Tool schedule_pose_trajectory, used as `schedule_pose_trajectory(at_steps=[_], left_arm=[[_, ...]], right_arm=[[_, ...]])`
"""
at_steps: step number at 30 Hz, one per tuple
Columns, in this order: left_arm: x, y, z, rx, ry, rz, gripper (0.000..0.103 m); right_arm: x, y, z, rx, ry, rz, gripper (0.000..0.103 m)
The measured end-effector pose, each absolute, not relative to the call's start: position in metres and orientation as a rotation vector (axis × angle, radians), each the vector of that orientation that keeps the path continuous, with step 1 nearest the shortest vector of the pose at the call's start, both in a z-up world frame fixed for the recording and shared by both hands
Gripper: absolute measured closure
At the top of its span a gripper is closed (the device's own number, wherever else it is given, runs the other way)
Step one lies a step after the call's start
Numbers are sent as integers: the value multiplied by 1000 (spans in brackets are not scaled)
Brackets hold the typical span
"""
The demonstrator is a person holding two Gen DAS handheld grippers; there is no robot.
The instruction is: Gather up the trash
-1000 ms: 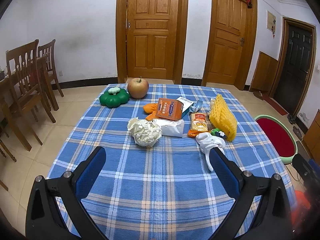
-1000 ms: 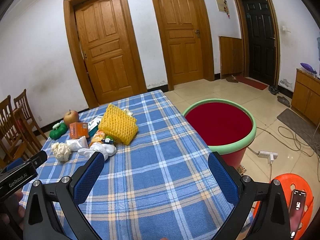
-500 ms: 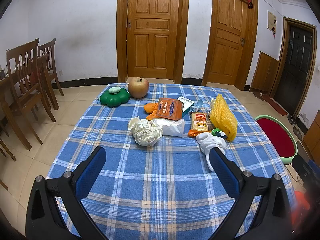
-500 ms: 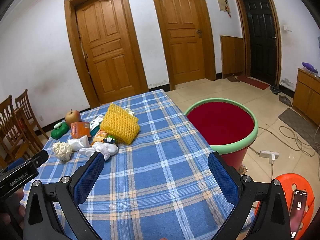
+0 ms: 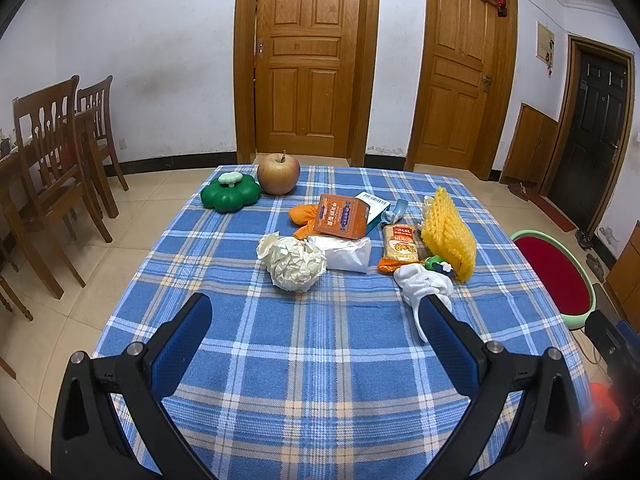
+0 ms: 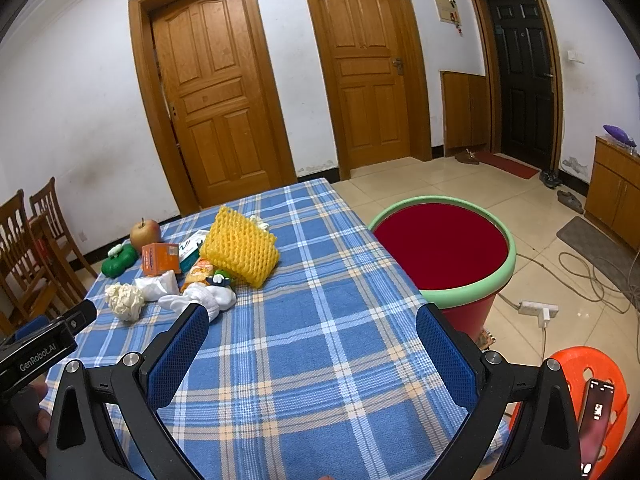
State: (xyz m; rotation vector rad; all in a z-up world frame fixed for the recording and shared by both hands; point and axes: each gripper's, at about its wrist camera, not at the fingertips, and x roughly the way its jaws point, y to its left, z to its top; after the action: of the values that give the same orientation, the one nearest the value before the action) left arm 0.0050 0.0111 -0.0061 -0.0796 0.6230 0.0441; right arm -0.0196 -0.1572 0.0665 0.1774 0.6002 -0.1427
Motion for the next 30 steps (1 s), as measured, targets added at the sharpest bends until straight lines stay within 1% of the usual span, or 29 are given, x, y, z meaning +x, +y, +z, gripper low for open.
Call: schedule_pose_trajectory(at_steps=[30], left_arm=[[6, 18, -5, -75, 627, 49, 2]], right_arm=[[-17, -156, 67, 176, 604, -138, 0]])
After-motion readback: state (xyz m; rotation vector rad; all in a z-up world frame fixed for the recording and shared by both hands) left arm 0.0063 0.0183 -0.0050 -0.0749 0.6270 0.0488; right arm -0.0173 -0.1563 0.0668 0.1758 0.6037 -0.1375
